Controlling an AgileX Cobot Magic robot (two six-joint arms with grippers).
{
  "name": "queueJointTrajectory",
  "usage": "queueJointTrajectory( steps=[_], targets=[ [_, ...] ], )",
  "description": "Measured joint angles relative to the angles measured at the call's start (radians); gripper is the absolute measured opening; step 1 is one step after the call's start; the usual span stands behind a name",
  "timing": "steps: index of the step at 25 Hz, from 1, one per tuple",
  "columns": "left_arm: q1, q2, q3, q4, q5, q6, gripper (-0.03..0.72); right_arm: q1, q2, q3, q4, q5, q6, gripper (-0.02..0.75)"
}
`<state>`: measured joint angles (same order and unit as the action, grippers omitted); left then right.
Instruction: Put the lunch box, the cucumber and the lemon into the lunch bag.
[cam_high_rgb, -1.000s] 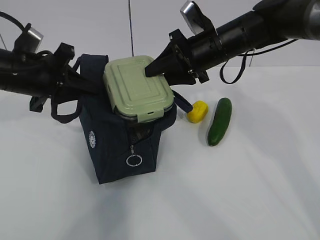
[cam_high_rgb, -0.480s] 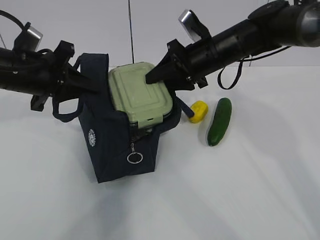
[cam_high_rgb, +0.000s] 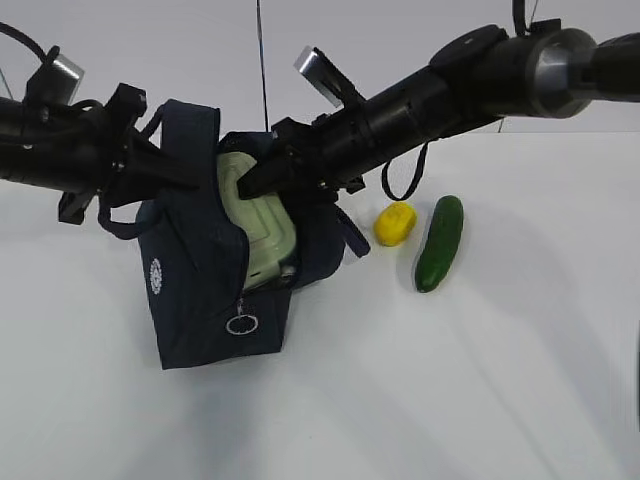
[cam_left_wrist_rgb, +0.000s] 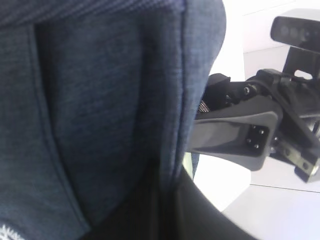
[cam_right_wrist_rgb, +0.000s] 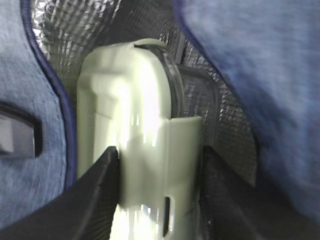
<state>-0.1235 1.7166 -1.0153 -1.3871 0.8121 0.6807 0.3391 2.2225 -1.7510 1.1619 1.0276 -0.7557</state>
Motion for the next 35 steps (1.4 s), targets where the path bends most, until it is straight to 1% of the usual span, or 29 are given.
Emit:
queueJointTrajectory(
  steps=[4, 11, 15, 20, 29, 35],
  targets=[
    [0.002, 0.0, 0.0, 0.0, 0.008, 0.0, -0.009, 0.032, 0.0, 0.0, 0.0, -0.04, -0.038, 0.351],
    [0.002, 0.0, 0.0, -0.002, 0.056, 0.0, -0.009, 0.089, 0.009, 0.0, 0.0, -0.103, -0.187, 0.351],
    [0.002, 0.0, 0.0, -0.004, 0.086, 0.0, -0.009, 0.092, 0.009, 0.0, 0.0, -0.132, -0.201, 0.351],
    [0.002, 0.0, 0.0, -0.004, 0.12, 0.0, -0.009, 0.09, 0.009, 0.0, 0.0, -0.08, -0.237, 0.349],
    [0.002, 0.0, 0.0, -0.007, 0.141, 0.019, -0.009, 0.09, 0.009, 0.0, -0.002, -0.069, -0.283, 0.351],
    [0.002, 0.0, 0.0, -0.007, 0.137, 0.028, -0.009, 0.09, 0.009, 0.0, 0.002, -0.062, -0.285, 0.403]
  ],
)
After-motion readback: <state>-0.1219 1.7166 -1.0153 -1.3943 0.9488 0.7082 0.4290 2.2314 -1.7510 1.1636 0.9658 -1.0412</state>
